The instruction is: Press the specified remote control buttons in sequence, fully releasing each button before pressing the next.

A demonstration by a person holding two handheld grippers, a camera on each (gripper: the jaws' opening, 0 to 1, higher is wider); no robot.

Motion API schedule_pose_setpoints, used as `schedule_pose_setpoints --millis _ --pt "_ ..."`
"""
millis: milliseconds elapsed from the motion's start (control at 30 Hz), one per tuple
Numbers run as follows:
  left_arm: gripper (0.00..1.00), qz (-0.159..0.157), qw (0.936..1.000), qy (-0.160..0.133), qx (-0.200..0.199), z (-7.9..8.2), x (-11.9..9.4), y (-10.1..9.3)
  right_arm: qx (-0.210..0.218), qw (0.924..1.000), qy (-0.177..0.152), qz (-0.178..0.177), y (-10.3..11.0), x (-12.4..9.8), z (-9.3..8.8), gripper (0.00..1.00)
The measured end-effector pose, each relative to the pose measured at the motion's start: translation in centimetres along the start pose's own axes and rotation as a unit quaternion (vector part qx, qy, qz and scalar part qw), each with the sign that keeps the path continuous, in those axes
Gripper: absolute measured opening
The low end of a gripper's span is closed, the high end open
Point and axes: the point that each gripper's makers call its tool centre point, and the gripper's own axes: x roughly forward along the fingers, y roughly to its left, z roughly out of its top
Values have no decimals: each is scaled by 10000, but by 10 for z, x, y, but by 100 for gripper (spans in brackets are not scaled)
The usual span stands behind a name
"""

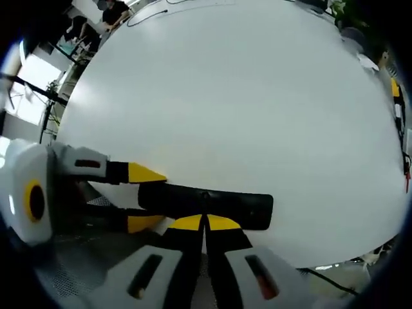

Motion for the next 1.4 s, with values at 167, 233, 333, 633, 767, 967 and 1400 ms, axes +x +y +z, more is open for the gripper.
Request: schedule_pose_setpoints --millis 167,233,333,633,767,967,1400 --pt "25 -3 10000 -6 0 0 0 0 -80 10000 41 3 2 0 -2 0" --pt "25 -6 10000 -6 4 0 0 0 -126 9999 53 -16 3 0 -3 0" --pt "25 -14 10000 -8 15 0 0 0 -370 9993 73 -77 3 2 -2 0" --pt "26 -16 10000 -55 2 1 0 -1 -451 9987 227 101 5 5 -8 0" --pt "26 -18 10000 -59 3 1 1 -1 -485 9984 258 110 5 5 -8 0" --pt "26 -20 10000 -55 8 1 1 -1 -224 9993 209 215 5 5 -8 0" --pt "25 -18 10000 -82 -5 1 1 -1 372 9976 -56 578 11 -2 1 0"
